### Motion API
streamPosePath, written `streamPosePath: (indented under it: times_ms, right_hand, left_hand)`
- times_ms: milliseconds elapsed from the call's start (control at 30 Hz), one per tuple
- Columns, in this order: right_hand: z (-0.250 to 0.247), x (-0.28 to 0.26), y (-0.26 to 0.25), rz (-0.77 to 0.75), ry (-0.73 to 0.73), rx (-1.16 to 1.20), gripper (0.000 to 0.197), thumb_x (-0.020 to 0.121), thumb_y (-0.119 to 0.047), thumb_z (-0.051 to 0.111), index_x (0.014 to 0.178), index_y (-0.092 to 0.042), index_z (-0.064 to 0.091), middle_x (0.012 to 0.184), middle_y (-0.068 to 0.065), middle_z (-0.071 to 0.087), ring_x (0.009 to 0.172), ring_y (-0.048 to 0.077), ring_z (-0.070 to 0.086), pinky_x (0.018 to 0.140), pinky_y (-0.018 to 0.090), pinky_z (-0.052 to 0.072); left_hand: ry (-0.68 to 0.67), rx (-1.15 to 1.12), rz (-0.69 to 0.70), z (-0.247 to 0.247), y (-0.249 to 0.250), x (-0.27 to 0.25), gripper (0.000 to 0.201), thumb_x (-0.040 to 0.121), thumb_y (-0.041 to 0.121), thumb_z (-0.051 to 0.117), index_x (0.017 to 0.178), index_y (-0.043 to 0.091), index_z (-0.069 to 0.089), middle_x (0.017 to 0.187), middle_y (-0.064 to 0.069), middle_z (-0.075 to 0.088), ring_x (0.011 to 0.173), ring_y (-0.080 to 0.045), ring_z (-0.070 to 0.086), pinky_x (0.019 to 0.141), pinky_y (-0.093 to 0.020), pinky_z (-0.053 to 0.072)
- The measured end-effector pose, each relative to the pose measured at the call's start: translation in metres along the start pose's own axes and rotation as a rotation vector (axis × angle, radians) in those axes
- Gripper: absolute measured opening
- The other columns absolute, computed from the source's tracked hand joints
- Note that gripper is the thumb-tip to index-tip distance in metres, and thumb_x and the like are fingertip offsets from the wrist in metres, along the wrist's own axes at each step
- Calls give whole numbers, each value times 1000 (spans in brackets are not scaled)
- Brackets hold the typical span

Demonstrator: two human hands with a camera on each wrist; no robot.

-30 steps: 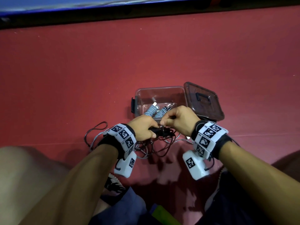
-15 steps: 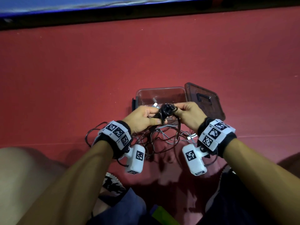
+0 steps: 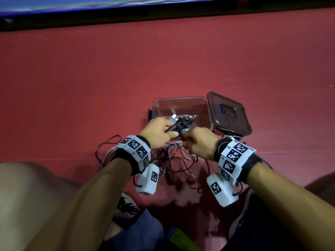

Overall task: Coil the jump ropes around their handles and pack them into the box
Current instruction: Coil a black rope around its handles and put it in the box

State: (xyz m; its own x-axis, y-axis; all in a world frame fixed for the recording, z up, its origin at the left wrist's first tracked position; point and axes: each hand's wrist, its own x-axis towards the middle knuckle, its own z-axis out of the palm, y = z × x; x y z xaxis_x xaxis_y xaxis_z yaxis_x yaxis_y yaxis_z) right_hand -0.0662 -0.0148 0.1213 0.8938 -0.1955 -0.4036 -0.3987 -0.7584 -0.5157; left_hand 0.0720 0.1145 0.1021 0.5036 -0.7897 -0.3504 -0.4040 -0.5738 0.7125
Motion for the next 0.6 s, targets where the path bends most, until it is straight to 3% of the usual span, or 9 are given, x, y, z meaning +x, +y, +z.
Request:
streamPosePath:
  times_ms: [100,233,333,433,600]
  right_hand:
    - [-2,-3,-6,-23,-26,-85,10,92,-17,58,83,-20,60,87,8,61,82,25,54,70,24,33]
    - [-1,-1,-11,-15,-79,-122,12,85,-8,55,79,-15,63,81,7,63,76,25,56,67,24,38]
    - [-4,1,-10,-43,-43,-116,21,83,-12,62,94,-21,78,90,7,73,87,28,64,74,26,46]
    - [-7,1,-10,-55,0,-63,16,80,-17,71,91,-25,79,91,1,76,93,23,68,84,28,52]
    - [-6,6,-1,-24,52,-39,12,79,-28,76,73,-32,67,83,-6,72,89,19,67,81,36,56]
  left_hand:
    - [-23,211,-35,4,4,-2,17,93,28,70,81,15,70,67,-6,62,59,-19,53,61,-30,44]
    - [-79,412,-41,11,3,-4,26,91,26,68,69,23,55,68,-1,57,74,-32,64,63,-29,41]
    - [-117,541,-5,15,5,-8,9,93,32,65,92,22,65,84,-4,57,90,-36,65,70,-32,42]
    - [-193,639,35,17,9,-10,22,93,31,64,112,20,69,99,-8,62,95,-35,64,73,-32,44]
    - [-314,584,95,13,12,-10,21,94,28,68,114,24,70,83,5,57,86,-22,54,74,-28,41]
